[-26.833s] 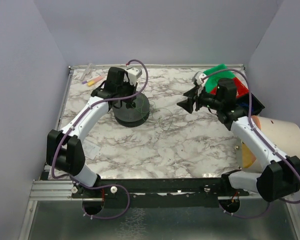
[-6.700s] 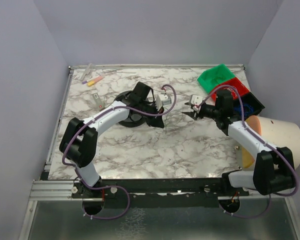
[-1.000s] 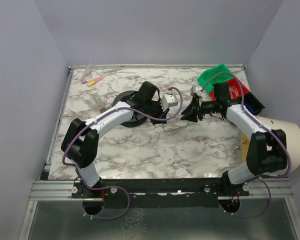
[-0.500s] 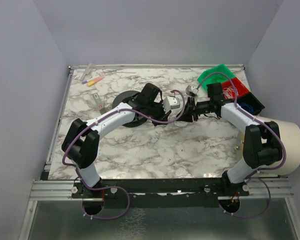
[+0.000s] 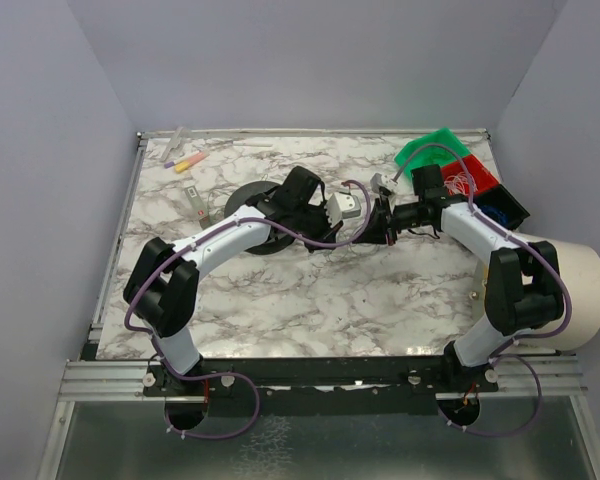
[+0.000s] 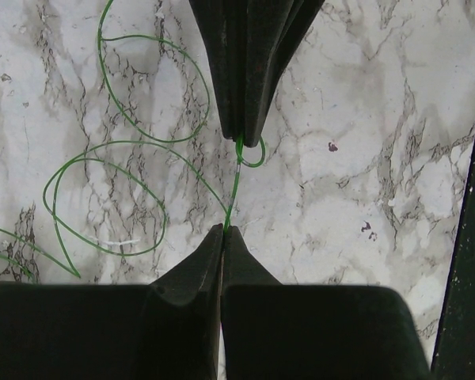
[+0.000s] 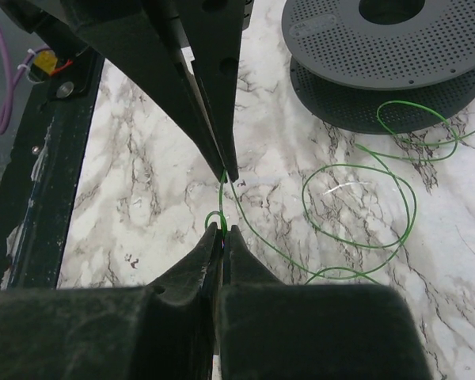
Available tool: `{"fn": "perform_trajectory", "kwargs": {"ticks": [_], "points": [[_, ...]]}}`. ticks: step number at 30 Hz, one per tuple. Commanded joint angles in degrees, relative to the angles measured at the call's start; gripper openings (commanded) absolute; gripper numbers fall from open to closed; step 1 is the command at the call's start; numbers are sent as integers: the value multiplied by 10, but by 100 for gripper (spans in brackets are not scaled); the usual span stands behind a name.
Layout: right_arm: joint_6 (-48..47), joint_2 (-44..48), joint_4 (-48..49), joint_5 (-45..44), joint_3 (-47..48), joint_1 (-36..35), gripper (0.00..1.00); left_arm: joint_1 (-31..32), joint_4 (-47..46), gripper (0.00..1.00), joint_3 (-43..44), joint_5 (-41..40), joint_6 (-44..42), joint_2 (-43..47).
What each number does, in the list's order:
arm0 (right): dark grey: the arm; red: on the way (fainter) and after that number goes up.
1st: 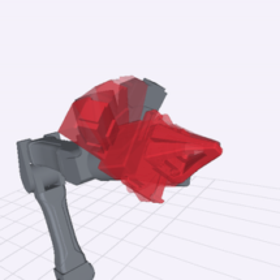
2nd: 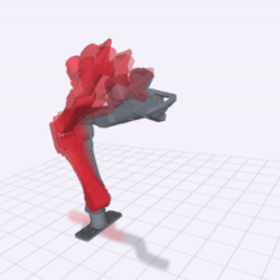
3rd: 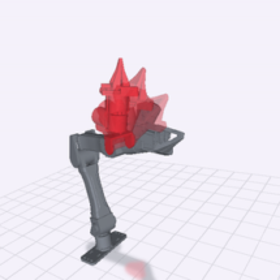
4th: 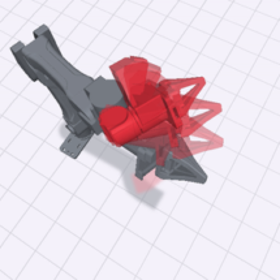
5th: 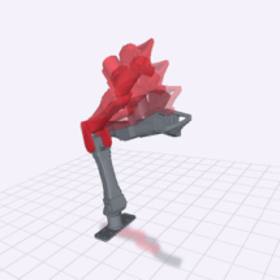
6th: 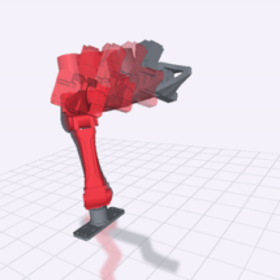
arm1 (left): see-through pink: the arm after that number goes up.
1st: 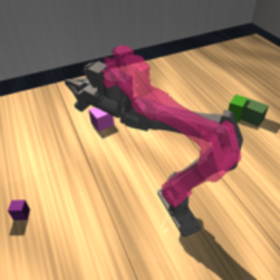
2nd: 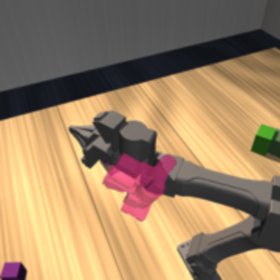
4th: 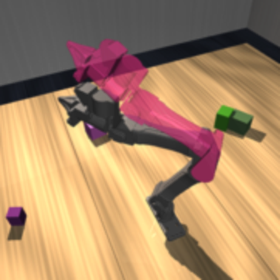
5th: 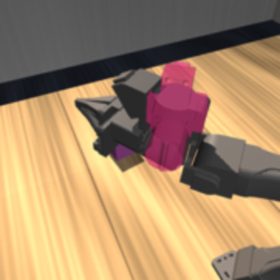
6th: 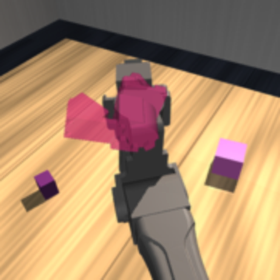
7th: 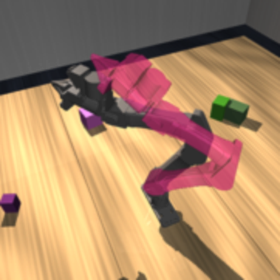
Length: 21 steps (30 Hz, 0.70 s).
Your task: Wrap the cables
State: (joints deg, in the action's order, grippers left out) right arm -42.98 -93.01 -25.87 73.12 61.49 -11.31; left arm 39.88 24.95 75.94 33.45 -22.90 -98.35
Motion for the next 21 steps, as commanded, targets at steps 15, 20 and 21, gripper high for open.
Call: {"fn": "perform_trajectory", "kwargs": {"ticks": [15,20,21], "points": [[238,68,309,-155,-94,0,1,-10,-57,96,45,-32,144,41],[344,88,402,-246,-122,0,1,-11,-86,71,58,7,225,10],[360,91,414,-254,-125,0,0,-10,-93,66,59,6,249,1]]}}
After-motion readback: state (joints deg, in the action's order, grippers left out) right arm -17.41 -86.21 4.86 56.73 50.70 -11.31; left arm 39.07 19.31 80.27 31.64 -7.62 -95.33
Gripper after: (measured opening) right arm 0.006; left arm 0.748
